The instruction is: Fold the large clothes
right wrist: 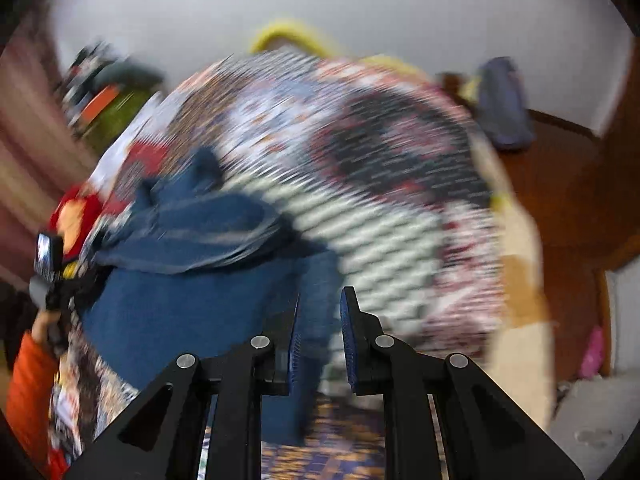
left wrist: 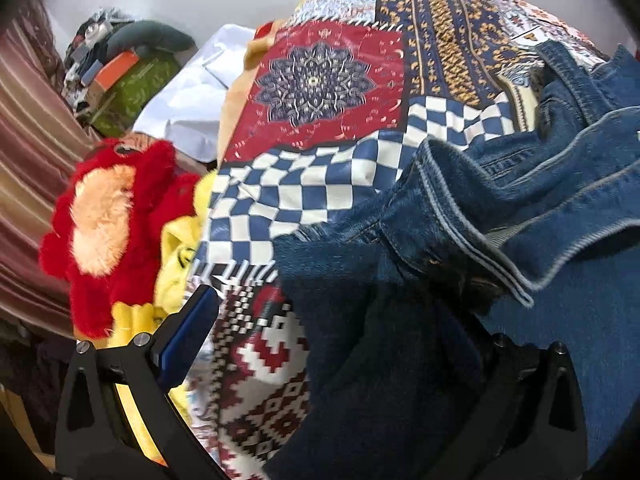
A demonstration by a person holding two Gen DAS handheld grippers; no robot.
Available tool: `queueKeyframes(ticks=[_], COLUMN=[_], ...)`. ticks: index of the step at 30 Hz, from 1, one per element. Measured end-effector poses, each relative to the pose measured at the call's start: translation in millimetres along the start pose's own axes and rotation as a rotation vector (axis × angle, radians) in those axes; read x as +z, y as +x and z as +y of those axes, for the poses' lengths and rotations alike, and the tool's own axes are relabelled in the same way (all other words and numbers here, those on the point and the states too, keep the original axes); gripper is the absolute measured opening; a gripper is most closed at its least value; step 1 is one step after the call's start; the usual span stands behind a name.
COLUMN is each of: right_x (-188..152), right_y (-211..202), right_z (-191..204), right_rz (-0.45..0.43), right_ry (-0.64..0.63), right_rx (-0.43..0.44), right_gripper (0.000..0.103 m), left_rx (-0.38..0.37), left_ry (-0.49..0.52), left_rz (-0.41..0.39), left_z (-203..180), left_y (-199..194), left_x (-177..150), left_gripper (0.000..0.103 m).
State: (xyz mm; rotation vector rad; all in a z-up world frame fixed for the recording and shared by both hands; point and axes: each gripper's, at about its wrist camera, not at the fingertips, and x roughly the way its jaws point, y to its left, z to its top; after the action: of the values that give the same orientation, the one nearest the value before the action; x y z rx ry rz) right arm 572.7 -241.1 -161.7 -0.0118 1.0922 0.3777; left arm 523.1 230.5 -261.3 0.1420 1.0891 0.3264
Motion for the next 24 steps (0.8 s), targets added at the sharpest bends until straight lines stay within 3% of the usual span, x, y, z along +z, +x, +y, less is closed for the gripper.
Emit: queueKeyframes(ticks=[4, 9, 11, 15, 19, 24], right_x=[-6.4, 12.4, 28.7, 62.8, 69.9, 51.5], right_y=[54.1, 88.9, 90.9, 97.2, 94.2, 73.9], right_z=[58.5, 104.9, 103.3, 83.1, 71.5, 100.8], right_rz=[0.09, 0.045, 0.017, -0.031, -0.054, -0.076], right_ry=[-0.109, -0.247, -0.236, -0.084, 0.034, -0.097], right_rx=[0.056, -0.11, -0.101, -0.092, -0.038, -0.062], right_gripper=[0.014, 0.014, 0.014, 0.014, 0.014, 0.014], left_rx=[-0.026, -0.033, -0.071, -0.111, -0.156, -0.21], left_ry=[-0.008, -0.059, -0.091, -0.101, -0.15, -0.259], left_rz=[-0.011, -0.023, -0.008, -0.005, -0.012, -0.076], left_z=[7.5, 17.2, 21.8, 25.5, 36.9, 69.3], left_y=[-4.9, 5.2, 14.1, 22.1, 18.3, -12.0], left_x=[11.9, 39.1, 51.2, 59.6, 52.7, 40.8], left_gripper=[0.103, 0.103, 0.103, 0.103, 0.103, 0.103])
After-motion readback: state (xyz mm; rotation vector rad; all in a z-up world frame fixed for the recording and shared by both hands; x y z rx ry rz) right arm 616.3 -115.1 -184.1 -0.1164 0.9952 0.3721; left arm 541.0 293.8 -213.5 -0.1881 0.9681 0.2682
